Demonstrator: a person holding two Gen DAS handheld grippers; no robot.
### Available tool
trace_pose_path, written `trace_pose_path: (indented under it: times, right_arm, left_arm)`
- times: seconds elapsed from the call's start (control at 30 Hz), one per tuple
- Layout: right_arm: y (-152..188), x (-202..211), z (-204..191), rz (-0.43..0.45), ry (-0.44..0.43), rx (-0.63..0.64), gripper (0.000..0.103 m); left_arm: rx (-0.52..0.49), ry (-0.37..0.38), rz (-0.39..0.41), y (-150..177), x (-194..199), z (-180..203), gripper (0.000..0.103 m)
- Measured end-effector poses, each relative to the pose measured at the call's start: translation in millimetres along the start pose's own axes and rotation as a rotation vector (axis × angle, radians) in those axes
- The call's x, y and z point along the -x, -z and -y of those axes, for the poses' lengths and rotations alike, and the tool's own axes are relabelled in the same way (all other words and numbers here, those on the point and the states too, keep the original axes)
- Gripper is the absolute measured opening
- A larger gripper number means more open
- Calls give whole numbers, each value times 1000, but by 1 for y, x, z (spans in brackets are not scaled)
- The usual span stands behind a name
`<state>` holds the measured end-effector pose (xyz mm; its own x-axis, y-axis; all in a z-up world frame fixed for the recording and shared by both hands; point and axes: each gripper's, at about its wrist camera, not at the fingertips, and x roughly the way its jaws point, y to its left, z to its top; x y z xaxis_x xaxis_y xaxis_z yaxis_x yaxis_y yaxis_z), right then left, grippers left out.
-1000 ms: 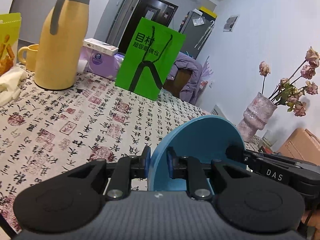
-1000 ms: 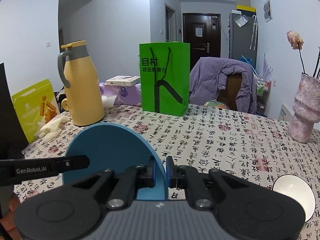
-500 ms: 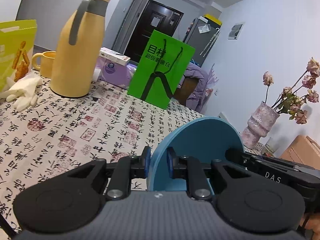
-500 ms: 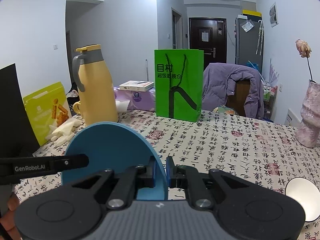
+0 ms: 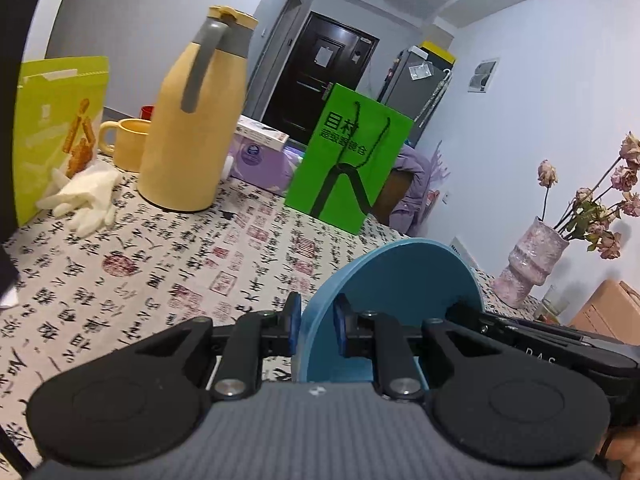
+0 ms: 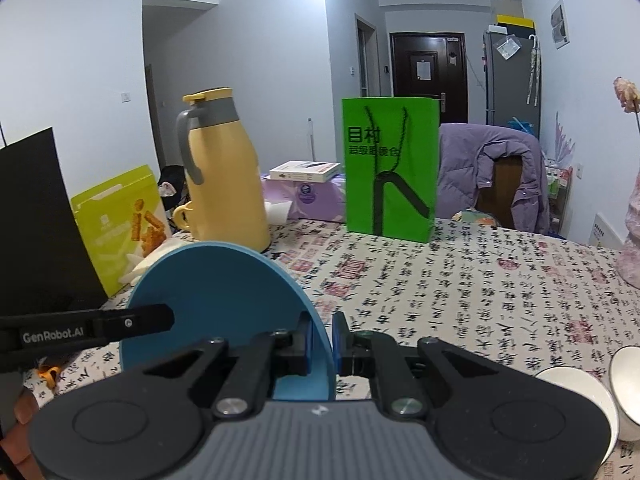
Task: Organize plates and bowls
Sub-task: 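Carry the upright blue bowl with both grippers toward the black bag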
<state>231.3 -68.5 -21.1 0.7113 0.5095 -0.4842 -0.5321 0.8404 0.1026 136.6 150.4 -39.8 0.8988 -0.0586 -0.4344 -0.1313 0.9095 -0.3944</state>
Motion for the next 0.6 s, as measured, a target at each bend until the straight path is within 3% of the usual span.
trace_pose_path:
  times: [0.6]
  right_arm:
    - [11,-24,-44,-76,-88,-30,10]
  left_arm:
    - [31,-84,-5,2,26,-46,17]
